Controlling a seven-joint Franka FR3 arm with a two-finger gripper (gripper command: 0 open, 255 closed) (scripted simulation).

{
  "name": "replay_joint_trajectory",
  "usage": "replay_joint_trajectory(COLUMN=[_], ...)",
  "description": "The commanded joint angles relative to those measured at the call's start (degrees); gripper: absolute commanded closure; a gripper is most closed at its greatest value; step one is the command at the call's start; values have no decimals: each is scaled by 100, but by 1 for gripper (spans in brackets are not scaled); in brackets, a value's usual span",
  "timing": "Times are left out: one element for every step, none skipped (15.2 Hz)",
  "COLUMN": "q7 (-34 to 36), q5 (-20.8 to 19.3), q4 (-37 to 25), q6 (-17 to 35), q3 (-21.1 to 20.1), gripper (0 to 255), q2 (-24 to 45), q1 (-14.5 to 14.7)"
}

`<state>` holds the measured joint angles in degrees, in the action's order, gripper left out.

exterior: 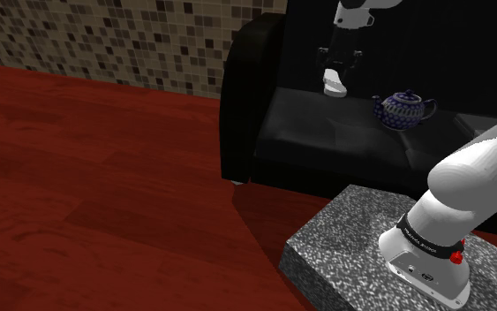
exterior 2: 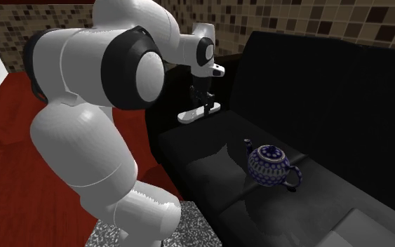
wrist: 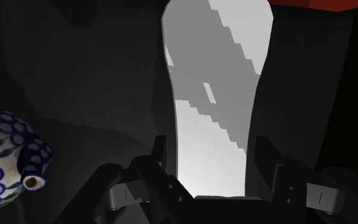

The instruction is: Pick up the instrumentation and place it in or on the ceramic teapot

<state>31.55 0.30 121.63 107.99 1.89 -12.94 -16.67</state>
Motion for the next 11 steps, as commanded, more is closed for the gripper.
replay_joint_trajectory(q7=[-6,-5,-4,-4,-3,-2,-1,0,0,-130,-262], q5=[-2,-2,-2,-3,-3,-3,-3,-3,-3,-27,-53], q4=[-149,-219,-290,-363,-436,-511,-587,-664,-737,-679,-628], q6=[-175,-252,-329,-406,-483,-560,-637,-714,-785,-791,-798], q3=[4,4,3,3,3,2,2,2,2,84,167], gripper=[255,255,255,255,255,255,255,255,255,255,255], q2=[-25,-33,-39,-43,-47,-49,-50,-50,-48,-111,-169], q1=[-3,-3,-3,-3,-2,-2,-2,-2,-2,-58,-114])
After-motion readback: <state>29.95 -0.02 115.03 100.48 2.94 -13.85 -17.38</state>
